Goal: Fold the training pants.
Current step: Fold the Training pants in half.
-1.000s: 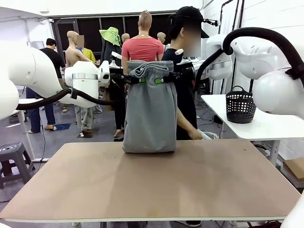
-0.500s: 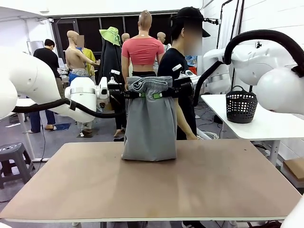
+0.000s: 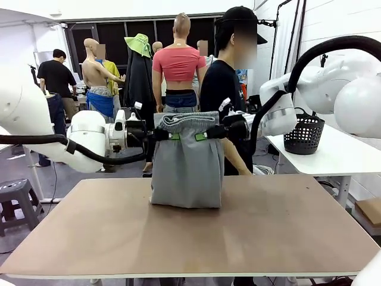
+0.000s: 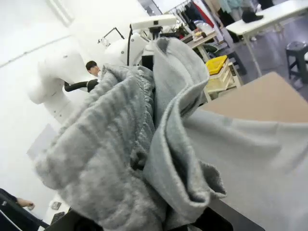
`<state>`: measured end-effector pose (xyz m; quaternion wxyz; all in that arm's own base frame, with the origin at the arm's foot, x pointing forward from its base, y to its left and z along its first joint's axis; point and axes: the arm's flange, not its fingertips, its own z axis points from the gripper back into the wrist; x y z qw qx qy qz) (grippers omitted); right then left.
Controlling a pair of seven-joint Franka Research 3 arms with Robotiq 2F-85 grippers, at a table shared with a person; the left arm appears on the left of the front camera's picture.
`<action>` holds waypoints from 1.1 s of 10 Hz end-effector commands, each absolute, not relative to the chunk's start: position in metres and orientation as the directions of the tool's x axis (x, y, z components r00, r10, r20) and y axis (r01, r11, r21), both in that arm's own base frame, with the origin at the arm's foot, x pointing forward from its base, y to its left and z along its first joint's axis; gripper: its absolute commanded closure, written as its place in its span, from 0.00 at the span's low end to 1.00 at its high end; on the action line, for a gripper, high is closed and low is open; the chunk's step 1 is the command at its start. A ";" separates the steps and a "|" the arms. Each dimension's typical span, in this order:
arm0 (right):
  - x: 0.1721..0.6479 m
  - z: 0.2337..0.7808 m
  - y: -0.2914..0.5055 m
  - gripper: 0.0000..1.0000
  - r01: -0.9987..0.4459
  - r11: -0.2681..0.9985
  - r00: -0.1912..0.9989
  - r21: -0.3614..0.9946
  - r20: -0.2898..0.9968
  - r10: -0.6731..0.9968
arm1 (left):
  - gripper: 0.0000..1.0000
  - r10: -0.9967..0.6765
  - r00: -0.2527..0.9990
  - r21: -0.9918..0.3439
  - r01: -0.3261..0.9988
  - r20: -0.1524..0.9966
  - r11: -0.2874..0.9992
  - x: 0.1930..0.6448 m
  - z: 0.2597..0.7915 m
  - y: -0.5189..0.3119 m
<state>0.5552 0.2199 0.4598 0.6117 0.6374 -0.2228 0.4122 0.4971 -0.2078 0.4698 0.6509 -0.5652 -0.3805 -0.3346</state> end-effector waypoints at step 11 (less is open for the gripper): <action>0.519 0.424 0.221 1.00 -0.647 -0.192 0.686 0.738 0.673 0.275 | 1.00 -0.029 0.705 -0.702 0.709 0.709 0.064 0.435 0.436 -0.208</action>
